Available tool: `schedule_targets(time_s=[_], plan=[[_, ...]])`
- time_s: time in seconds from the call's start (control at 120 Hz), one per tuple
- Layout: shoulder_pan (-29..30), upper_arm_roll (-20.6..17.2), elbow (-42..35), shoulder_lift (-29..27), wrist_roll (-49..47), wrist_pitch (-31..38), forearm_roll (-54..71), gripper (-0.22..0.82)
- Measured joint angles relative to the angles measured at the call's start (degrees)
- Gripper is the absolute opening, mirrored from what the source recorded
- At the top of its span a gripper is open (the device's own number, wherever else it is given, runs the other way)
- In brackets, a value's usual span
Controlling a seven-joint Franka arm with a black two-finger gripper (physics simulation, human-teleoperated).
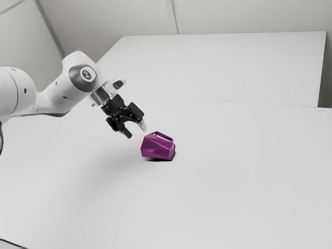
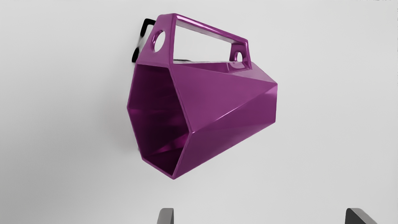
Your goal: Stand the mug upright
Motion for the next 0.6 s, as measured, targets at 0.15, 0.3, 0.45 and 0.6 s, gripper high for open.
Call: schedule_targets(time_s=[0.15, 0.3, 0.45, 0.6], plan=[[0.27, -0.06, 0.3, 2.71, 3.19, 0.84, -2.99, 0.6], [0.8, -0.08, 0.56, 4.98, 6.56, 1.71, -6.33, 0.6], [1.1, -0.08, 0.88, 6.37, 10.14, 2.22, -10.19, 0.6], [1.32, -0.13, 0.93, 8.09, 13.68, 2.45, -13.85, 0.6]])
